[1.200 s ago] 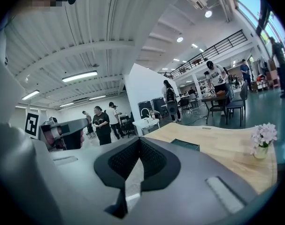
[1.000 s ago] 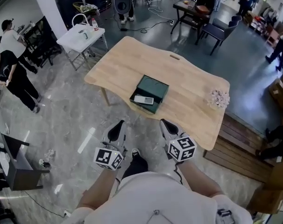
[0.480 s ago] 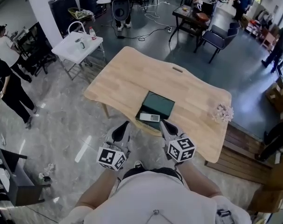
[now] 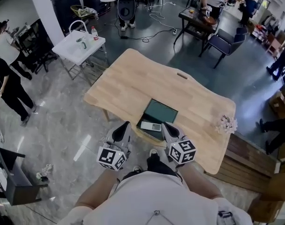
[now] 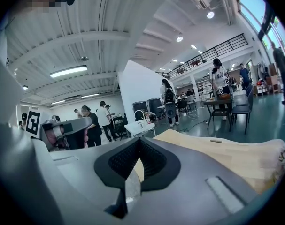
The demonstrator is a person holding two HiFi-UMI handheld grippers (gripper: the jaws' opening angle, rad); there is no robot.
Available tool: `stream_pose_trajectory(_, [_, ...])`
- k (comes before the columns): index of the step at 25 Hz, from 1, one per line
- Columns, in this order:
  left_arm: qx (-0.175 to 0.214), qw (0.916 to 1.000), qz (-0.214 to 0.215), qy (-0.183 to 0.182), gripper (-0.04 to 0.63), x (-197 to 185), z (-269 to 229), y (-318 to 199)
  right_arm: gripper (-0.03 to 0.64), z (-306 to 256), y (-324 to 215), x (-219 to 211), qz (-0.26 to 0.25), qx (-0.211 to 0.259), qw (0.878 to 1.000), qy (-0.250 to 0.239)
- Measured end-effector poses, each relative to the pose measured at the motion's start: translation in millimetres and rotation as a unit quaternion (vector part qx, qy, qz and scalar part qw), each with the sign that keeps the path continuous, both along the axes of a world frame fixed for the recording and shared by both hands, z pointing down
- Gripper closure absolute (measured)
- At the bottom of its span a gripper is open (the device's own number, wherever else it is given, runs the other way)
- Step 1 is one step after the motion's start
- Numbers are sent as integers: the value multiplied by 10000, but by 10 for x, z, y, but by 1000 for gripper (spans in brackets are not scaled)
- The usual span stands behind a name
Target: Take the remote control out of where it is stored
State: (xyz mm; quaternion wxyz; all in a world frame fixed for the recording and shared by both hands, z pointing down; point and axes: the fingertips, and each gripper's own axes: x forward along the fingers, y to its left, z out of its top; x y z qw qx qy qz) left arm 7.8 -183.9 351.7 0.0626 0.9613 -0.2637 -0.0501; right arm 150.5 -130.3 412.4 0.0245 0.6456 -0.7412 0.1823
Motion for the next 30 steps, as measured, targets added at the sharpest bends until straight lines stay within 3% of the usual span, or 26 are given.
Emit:
stream_pose_trajectory(12, [88, 9974, -705, -92, 595, 522, -149, -604, 589, -78, -838, 523, -802, 81, 9967, -81])
stream_pose_trajectory(20, [-34, 9947, -1019, -153, 595, 542, 1, -846, 589, 48, -1175, 542, -1249, -37, 9922, -22])
stream_pose_trajectory(26, [-20, 9945, -1023, -199, 595, 381, 84, -996, 589, 316, -1367, 415, -1443, -279, 9886, 321])
stream_pose_trajectory(30, [-348, 9933, -1072, -263, 595, 240, 294, -1079, 589, 782, -1459, 310, -1807, -822, 9761, 885])
